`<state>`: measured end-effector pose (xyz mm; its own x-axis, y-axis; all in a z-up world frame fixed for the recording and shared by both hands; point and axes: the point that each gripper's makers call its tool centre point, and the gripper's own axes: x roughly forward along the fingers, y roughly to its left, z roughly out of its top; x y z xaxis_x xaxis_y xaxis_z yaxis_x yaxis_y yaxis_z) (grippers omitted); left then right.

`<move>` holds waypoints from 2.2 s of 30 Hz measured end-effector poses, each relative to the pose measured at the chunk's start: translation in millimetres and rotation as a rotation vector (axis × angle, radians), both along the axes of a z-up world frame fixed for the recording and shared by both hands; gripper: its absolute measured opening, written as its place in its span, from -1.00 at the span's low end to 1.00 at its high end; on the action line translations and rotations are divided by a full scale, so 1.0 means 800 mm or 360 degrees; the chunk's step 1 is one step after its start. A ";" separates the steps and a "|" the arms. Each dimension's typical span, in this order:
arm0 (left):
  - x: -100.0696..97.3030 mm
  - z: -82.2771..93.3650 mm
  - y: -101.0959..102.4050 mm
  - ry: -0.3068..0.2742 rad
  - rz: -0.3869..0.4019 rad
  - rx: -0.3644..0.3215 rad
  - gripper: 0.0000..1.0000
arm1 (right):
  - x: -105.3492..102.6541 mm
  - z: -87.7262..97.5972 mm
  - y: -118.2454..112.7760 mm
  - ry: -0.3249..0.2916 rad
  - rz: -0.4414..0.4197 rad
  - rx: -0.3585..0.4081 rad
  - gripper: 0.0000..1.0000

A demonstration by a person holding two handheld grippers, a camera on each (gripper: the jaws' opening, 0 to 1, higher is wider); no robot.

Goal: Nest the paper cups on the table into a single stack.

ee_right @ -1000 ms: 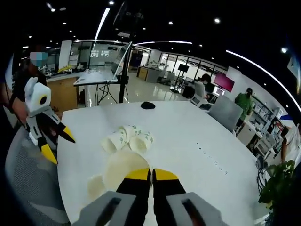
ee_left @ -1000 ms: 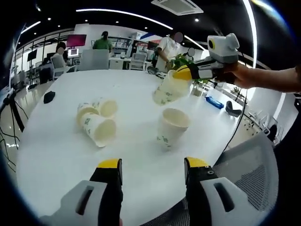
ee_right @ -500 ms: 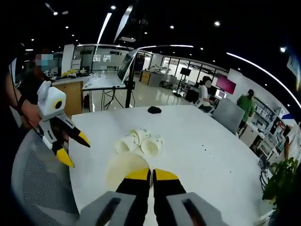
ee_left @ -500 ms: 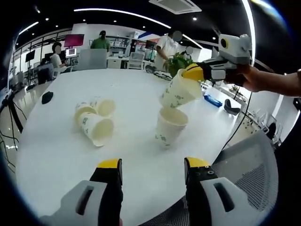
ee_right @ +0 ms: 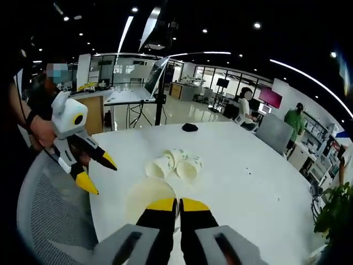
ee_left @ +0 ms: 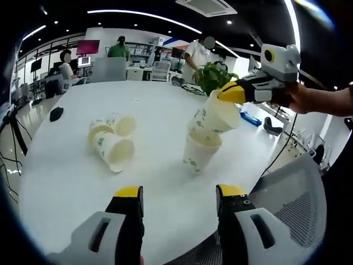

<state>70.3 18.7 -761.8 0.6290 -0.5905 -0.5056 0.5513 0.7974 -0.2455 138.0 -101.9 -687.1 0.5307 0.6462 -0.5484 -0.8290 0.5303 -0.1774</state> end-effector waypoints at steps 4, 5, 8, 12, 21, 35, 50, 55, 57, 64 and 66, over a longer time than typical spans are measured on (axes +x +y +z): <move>-0.001 0.000 -0.001 0.0002 -0.0002 0.0001 0.04 | -0.004 -0.006 0.000 0.0025 -0.0007 -0.0001 -1.00; -0.001 0.000 -0.001 0.0003 -0.0003 0.0000 0.04 | -0.005 -0.009 0.000 0.0030 -0.0008 -0.0007 -1.00; -0.001 0.000 -0.001 0.0004 -0.0005 -0.0001 0.04 | -0.006 -0.014 0.000 0.0044 -0.0018 -0.0013 -1.00; -0.002 -0.001 -0.002 0.0006 -0.0012 0.0000 0.03 | -0.006 -0.020 0.001 0.0073 -0.0048 0.0019 -1.00; 0.000 -0.006 0.000 0.0010 -0.0019 0.0004 0.04 | 0.001 -0.034 0.001 0.0114 -0.0118 0.0015 -1.00; 0.002 -0.007 0.002 0.0007 -0.0007 0.0006 0.03 | 0.009 -0.056 -0.001 0.0175 -0.0166 -0.0001 -0.99; 0.000 -0.005 -0.002 0.0017 -0.0019 0.0008 0.03 | 0.009 -0.063 -0.010 0.0208 -0.0244 0.0032 -0.91; 0.000 -0.005 -0.002 0.0019 -0.0021 0.0010 0.03 | 0.007 -0.068 -0.019 0.0234 -0.0304 0.0053 -0.77; -0.001 -0.004 -0.003 0.0018 -0.0023 0.0009 0.03 | 0.003 -0.070 -0.024 0.0248 -0.0330 0.0069 -0.71; 0.001 0.000 -0.002 0.0006 -0.0007 -0.0006 0.02 | -0.007 -0.074 -0.042 0.0275 -0.0441 0.0108 -0.43; 0.003 0.000 0.000 0.0003 0.0007 -0.0010 0.01 | -0.011 -0.075 -0.049 0.0292 -0.0485 0.0142 -0.38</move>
<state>72.5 18.6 -761.7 0.6305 -0.5909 -0.5032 0.5473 0.7982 -0.2516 128.9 -141.4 -747.2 0.6044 0.5231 -0.6009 -0.6444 0.7645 0.0174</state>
